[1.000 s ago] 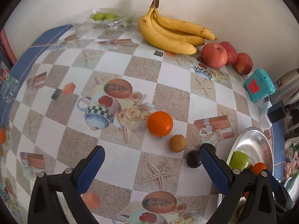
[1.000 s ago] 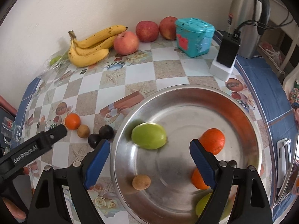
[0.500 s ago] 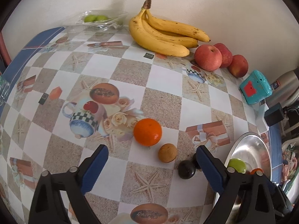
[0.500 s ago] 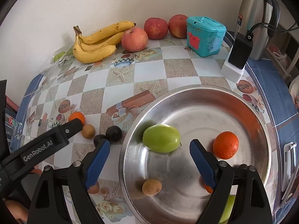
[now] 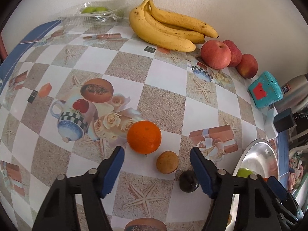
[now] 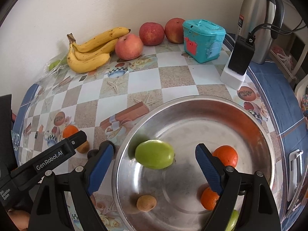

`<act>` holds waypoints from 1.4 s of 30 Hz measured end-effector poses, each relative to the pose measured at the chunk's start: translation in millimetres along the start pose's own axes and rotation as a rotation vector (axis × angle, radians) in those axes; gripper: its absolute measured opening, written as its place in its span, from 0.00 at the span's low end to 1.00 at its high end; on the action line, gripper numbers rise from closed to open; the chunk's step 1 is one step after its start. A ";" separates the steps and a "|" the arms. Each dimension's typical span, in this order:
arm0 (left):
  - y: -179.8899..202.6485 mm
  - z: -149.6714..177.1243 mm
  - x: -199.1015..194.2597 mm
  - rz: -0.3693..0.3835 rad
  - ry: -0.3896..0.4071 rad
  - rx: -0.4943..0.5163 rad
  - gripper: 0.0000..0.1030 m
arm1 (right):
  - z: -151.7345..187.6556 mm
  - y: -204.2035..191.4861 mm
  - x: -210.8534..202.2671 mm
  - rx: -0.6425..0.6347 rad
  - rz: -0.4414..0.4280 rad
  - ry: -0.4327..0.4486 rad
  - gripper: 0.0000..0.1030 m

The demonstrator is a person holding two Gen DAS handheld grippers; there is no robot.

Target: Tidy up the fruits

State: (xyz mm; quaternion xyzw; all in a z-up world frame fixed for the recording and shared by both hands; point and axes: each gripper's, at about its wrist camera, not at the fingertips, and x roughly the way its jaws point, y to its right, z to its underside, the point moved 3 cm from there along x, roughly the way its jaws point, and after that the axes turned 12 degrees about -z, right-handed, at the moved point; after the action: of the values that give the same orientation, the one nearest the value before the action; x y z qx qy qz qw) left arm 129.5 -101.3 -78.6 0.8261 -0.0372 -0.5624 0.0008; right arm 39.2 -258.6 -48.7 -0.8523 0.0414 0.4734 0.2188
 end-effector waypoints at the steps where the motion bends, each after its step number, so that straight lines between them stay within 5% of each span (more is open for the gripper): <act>1: 0.2 0.3 0.8 0.001 -0.002 0.000 0.69 | -0.4 0.7 0.2 0.001 0.001 0.000 0.85; 20: 6.0 2.5 4.2 0.046 -0.053 -0.006 0.27 | -0.9 6.3 2.1 0.014 0.004 0.002 0.85; 42: -22.3 -10.5 -31.6 0.086 -0.033 -0.091 0.27 | -7.6 -20.5 -6.4 -0.044 -0.083 0.070 0.85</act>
State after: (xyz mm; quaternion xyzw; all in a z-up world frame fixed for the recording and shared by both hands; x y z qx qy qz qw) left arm 129.1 -77.5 -46.3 0.8135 -0.0467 -0.5764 0.0620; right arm 47.4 -244.2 -33.1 -0.8738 0.0031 0.4347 0.2178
